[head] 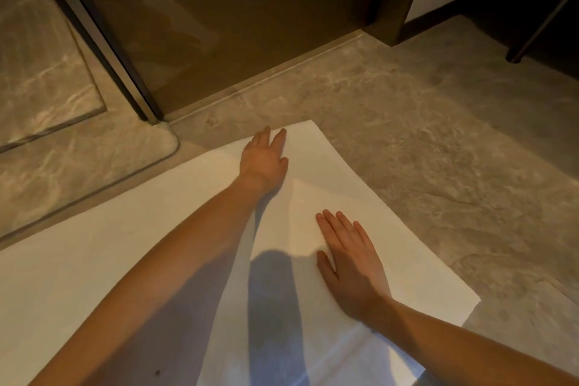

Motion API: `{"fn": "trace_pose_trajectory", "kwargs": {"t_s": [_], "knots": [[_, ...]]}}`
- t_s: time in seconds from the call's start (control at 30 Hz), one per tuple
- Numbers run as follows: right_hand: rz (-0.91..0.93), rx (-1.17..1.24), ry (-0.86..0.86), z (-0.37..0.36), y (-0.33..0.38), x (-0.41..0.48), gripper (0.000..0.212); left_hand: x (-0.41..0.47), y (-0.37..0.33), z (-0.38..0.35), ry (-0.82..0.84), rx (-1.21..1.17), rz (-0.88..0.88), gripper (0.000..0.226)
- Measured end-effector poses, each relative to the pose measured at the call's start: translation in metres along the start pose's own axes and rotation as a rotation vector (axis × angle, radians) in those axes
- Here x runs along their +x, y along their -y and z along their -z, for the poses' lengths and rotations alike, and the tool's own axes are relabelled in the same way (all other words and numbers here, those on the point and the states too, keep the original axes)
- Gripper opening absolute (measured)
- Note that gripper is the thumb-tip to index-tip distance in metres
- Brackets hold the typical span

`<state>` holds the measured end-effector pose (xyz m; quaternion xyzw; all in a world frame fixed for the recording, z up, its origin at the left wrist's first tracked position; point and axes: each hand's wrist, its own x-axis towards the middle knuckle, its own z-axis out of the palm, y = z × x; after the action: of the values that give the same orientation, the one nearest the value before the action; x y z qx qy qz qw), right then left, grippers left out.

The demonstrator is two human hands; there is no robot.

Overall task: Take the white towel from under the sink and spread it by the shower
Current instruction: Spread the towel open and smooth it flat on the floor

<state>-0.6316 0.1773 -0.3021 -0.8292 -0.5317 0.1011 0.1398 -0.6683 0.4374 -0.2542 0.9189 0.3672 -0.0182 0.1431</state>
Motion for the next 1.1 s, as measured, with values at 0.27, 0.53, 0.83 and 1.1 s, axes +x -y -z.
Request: {"fn": "trace_pose_trajectory", "kwargs": {"t_s": [0.27,0.53,0.83,1.1], "knots": [[0.015,0.044,0.002,0.005,0.001,0.001,0.061,0.032,0.008,0.003,0.122,0.054,0.09,0.059],[0.021,0.02,-0.001,0.004,0.0,0.001,0.061,0.02,0.01,0.004,-0.254,-0.362,0.111,0.034],[0.014,0.027,0.027,0.009,0.003,0.001,0.062,0.003,0.006,-0.012,-0.317,-0.506,0.162,0.018],[0.008,0.02,0.014,0.007,0.002,0.002,0.061,0.003,0.005,-0.002,-0.332,-0.391,0.069,0.027]]}}
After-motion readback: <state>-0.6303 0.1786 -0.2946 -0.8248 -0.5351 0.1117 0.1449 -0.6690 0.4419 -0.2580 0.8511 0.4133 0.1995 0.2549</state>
